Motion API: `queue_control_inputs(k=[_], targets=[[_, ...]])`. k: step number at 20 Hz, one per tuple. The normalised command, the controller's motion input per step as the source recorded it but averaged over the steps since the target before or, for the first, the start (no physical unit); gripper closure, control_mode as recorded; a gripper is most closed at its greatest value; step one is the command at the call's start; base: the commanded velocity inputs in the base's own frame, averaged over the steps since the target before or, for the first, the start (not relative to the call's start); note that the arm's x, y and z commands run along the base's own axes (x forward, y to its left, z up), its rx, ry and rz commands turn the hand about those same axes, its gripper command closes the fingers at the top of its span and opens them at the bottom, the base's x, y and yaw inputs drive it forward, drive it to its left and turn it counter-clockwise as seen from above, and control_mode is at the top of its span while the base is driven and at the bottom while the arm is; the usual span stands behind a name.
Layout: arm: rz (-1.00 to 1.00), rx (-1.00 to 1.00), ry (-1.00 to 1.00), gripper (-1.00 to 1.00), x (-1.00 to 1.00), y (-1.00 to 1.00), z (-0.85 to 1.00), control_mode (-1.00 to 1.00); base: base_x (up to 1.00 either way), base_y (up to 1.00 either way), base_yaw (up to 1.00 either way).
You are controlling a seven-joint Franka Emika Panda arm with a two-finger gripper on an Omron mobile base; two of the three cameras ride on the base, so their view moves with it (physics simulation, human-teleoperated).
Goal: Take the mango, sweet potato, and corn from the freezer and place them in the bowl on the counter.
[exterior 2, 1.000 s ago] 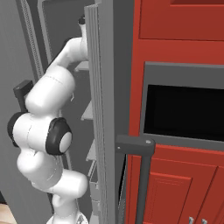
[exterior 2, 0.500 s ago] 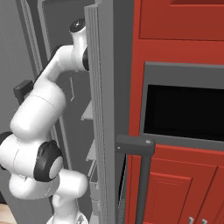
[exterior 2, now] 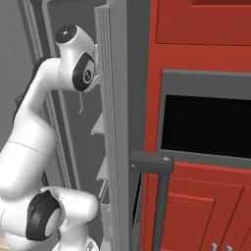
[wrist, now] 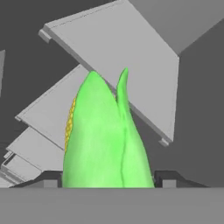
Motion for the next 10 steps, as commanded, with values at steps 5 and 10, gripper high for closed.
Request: queue_control_inputs(k=[5,10], targets=[[0.0,0.15,0.0,1.0,-0.7,0.33,0.08,-1.0,0.0,0.0,0.0],[-0.04,0.2,0.0,1.0,-0.63,0.21,0.0,-1.0,0.0,0.0,0.0]])
